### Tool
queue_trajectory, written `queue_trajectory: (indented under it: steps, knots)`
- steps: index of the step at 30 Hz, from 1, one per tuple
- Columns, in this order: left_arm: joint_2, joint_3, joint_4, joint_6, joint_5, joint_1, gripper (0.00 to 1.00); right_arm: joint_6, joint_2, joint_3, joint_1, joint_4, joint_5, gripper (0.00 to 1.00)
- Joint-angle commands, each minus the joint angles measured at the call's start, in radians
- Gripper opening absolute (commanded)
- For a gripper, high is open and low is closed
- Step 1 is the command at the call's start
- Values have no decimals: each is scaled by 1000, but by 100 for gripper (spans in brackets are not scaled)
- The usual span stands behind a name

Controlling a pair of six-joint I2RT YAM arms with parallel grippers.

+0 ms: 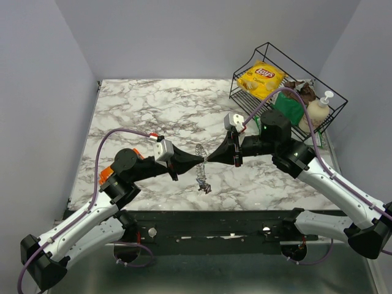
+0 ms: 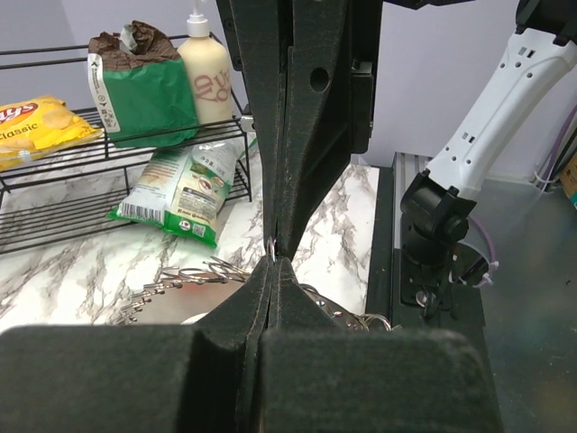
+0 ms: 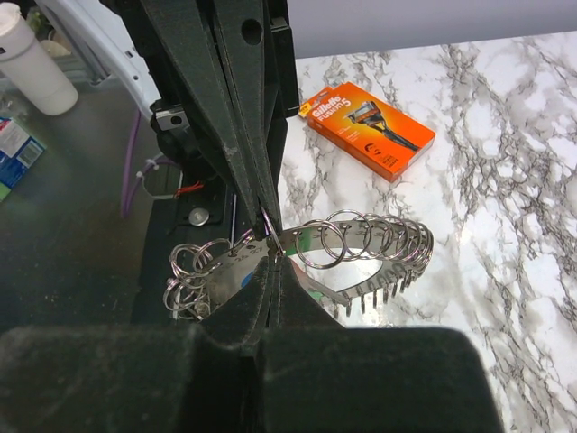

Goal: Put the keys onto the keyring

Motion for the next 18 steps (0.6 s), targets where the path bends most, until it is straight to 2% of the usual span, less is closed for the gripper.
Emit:
queue_trajectory:
  steps: [1,18]
  knots:
    - [-20,35,106,-21,16,-5,0,-7,-1,-19,-4,9,-26,1]
    - [-17,30,161,-64,17,-5,0,-5,-5,-48,-4,18,-28,1]
